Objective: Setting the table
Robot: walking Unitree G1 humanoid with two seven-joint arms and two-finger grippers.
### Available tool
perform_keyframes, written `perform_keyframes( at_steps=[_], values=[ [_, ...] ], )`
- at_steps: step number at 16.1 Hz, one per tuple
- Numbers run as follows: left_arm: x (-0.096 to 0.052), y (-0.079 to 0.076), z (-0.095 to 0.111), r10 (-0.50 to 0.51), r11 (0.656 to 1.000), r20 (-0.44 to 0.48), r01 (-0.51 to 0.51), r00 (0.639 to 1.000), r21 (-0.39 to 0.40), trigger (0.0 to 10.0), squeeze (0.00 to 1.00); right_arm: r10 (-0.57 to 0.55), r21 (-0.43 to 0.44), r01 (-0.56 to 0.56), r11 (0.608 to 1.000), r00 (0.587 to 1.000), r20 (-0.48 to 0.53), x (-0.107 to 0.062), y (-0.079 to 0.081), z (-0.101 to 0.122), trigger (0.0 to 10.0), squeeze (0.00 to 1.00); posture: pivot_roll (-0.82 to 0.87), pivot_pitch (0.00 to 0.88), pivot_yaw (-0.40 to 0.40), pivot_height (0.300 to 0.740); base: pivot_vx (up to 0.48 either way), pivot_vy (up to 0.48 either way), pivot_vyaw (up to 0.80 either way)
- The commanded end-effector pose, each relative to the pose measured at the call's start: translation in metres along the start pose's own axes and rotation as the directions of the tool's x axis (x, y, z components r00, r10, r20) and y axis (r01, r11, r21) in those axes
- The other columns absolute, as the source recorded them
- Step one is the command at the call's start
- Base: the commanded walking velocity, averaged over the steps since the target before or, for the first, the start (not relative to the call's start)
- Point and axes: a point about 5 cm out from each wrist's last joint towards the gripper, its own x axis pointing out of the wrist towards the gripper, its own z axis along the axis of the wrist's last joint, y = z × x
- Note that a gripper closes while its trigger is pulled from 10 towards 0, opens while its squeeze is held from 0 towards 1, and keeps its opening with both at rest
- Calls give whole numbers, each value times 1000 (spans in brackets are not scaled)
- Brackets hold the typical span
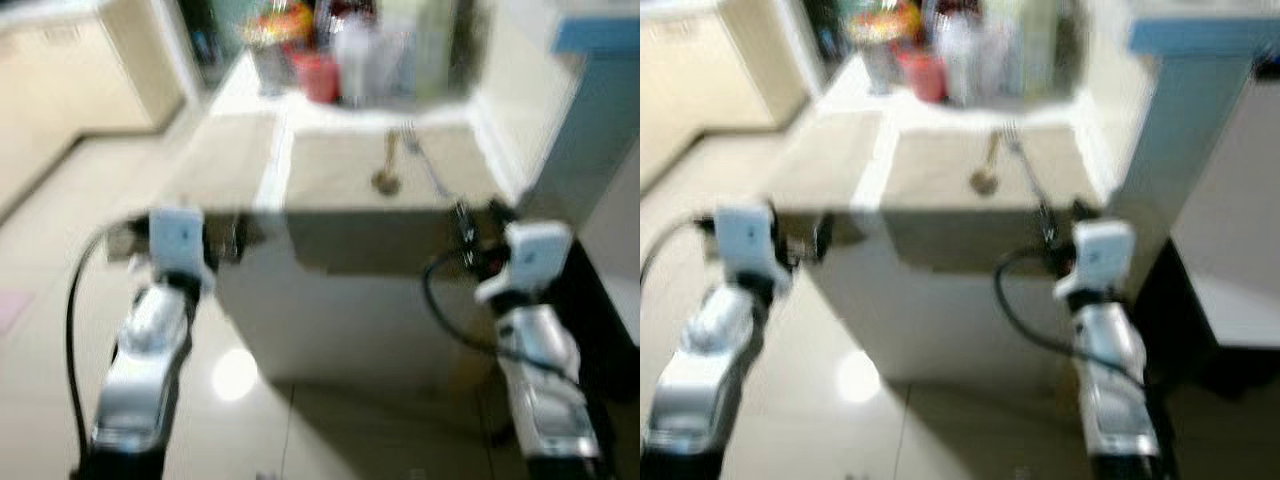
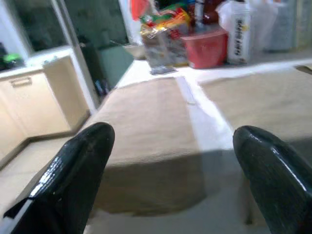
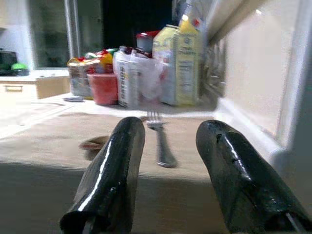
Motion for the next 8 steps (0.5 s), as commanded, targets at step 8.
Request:
perform_keyframes(
  at_steps=[8],
  values=[
    [9, 15, -3, 31, 999, -44, -32, 999, -37, 10000, 0, 41, 24, -40, 999, 998, -52, -5, 20, -10, 10000, 0, -153, 0, 127, 740, 0, 0, 0]
  ],
)
